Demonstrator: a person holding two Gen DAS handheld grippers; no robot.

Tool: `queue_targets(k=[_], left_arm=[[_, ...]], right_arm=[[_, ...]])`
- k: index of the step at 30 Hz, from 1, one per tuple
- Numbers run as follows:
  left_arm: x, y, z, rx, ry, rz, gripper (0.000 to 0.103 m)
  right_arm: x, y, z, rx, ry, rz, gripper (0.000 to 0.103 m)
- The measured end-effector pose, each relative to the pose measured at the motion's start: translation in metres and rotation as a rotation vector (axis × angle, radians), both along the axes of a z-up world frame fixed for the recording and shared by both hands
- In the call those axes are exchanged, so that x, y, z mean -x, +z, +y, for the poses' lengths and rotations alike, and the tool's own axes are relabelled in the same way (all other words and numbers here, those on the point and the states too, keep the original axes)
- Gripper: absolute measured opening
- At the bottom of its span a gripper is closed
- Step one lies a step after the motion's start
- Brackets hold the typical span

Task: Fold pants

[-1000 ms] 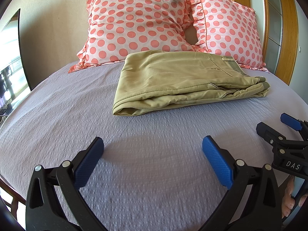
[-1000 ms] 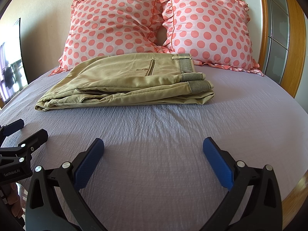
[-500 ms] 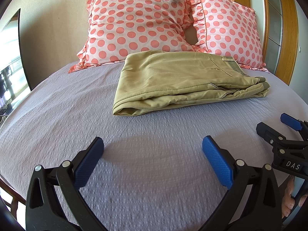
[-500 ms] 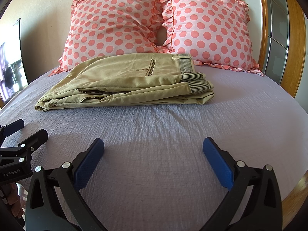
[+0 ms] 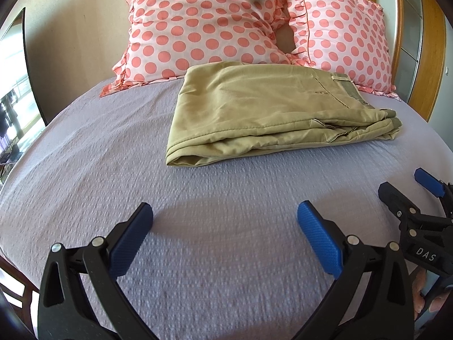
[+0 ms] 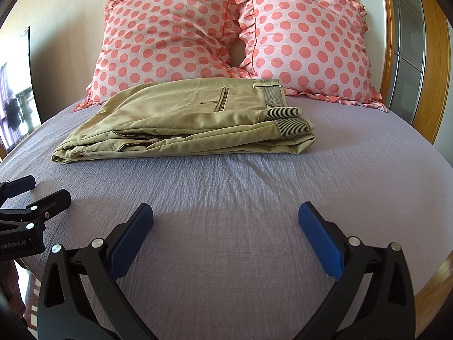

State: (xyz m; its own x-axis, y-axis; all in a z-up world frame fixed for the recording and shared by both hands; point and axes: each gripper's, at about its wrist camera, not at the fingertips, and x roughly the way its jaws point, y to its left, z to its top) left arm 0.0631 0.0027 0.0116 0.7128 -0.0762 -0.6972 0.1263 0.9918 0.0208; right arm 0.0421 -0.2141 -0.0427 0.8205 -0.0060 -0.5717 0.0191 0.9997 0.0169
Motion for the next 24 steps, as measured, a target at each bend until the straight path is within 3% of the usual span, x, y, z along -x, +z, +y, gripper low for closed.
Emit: queue_targets(k=[8, 24], left_arm=[[-0.004, -0.001, 0.0, 0.001, -0.004, 0.027, 0.101], [0.0039, -0.0051, -0.0051, 0.002, 0.0, -0.014, 0.101]], right_arm=[[0.0, -0.0001, 0.0, 0.0, 0.0, 0.0, 0.102], [-0.0002, 0.0, -0.0001, 0.0, 0.0, 0.0, 0.102]])
